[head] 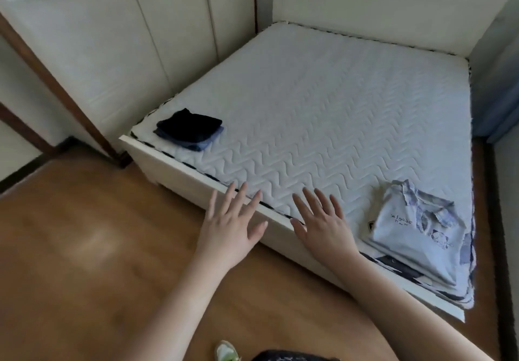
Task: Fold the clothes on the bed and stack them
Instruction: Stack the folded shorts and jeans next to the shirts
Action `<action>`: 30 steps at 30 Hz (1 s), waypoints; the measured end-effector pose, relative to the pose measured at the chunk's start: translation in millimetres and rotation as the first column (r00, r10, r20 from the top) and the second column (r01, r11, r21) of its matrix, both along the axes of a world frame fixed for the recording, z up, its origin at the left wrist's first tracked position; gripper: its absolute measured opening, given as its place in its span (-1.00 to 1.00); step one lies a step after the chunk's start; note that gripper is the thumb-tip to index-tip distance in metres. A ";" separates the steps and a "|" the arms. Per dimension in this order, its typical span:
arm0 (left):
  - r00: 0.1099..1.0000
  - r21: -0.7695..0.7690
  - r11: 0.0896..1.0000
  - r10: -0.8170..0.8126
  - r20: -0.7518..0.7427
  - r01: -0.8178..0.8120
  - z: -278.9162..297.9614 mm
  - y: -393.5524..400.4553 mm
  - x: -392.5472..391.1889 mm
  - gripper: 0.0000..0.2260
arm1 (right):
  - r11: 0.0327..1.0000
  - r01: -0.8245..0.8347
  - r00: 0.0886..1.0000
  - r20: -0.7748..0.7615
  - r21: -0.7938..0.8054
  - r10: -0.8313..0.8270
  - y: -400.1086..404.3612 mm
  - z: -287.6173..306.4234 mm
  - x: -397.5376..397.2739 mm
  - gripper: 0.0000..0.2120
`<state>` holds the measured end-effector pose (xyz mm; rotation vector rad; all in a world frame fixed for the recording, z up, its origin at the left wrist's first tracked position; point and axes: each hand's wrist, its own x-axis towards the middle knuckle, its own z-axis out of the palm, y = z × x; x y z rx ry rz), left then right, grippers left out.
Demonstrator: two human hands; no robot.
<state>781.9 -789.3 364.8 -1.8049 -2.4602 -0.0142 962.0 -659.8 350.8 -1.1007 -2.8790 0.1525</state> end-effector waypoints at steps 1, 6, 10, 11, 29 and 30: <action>1.000 0.008 1.000 0.028 0.000 -0.028 1.2 -15.4 -23.9 -0.41 | 1.000 -0.020 1.000 0.008 0.005 0.020 -8.8 -0.5 -28.5 -0.42; 0.991 -0.028 0.990 0.136 -0.018 -0.136 8.3 -81.5 -118.6 -0.39 | 0.988 -0.152 0.987 0.056 0.013 0.151 -55.6 7.6 -145.7 -0.44; 0.975 -0.028 0.975 0.222 -0.022 -0.222 13.4 -121.1 -169.5 -0.40 | 0.978 -0.207 0.978 0.023 0.011 0.207 -85.5 14.1 -211.8 -0.39; 0.968 -0.025 0.968 0.248 -0.027 -0.249 13.5 -127.3 -179.3 -0.41 | 0.975 -0.221 0.975 0.023 0.016 0.221 -89.0 13.7 -224.9 -0.37; 0.966 -0.024 0.967 0.254 -0.042 -0.255 11.3 -43.9 -404.5 -0.42 | 0.974 -0.225 0.969 0.103 0.009 0.223 -3.9 -1.1 -463.9 -0.32; 0.970 -0.035 0.970 0.239 -0.045 -0.240 11.1 -37.3 -417.1 -0.42 | 0.975 -0.224 0.971 0.095 0.015 0.221 2.5 0.2 -476.0 -0.31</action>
